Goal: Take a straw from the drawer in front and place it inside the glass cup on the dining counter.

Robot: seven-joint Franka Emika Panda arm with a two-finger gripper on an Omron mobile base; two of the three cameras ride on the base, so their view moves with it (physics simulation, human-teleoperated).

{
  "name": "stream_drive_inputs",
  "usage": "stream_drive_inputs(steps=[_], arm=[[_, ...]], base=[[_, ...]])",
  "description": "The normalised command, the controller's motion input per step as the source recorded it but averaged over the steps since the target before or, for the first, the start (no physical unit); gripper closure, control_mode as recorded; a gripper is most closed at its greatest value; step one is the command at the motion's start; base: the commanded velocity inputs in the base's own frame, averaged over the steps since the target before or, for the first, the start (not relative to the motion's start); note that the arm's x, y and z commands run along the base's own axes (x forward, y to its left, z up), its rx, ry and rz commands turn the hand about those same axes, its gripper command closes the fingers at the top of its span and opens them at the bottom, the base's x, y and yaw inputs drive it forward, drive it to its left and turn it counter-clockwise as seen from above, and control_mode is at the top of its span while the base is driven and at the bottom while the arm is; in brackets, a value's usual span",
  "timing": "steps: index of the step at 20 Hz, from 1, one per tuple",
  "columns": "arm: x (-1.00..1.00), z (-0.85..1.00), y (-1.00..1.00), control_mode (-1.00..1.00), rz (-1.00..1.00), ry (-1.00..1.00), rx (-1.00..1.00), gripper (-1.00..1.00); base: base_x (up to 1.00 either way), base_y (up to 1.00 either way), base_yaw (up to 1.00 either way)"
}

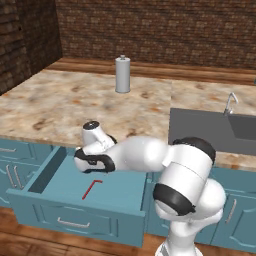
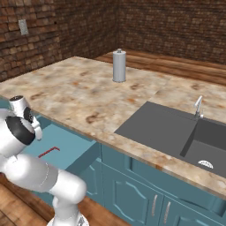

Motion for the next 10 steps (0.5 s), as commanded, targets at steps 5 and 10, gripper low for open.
stream_drive_inputs(steps=[5, 10], arm=[[0.44, -0.44, 0.0, -1.0, 0.0, 0.09, 0.0, -1.0], [0.36, -0.44, 0.0, -1.0, 0.0, 0.07, 0.0, -1.0]], base=[[0.0, 0.0, 0.0], [0.0, 0.0, 0.0]])
